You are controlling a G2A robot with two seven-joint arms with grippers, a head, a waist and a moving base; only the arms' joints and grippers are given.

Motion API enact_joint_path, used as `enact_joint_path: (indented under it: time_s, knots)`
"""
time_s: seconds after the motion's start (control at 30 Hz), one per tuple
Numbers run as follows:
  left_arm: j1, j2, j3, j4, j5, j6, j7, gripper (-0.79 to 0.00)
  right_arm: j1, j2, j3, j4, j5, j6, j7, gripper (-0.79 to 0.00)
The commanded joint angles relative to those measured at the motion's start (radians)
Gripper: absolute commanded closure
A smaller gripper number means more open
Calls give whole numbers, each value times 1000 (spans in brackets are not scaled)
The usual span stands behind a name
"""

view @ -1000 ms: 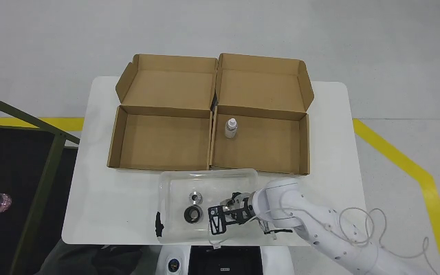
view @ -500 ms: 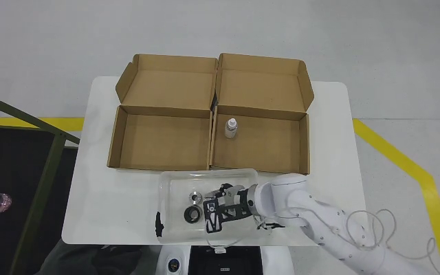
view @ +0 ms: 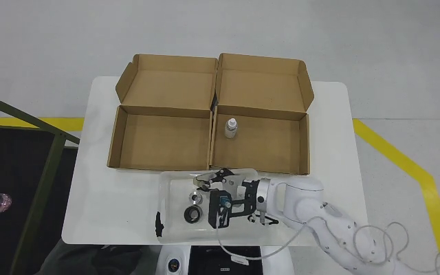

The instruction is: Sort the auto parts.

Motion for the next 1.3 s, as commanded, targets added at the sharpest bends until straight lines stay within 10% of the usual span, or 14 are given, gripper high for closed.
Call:
enact_joint_path:
  time_s: [0.0,0.7,1.27]
  knots:
    - [0,0,0,0,0,0,0,-785,-16,3,18,-7,-8,10,-38,0]
    - [0,0,0,0,0,0,0,-785,-126,27,204,-60,-20,33,-222,0]
    - [0,0,0,0,0,0,0,-785,-64,32,285,84,110,-113,-7,0]
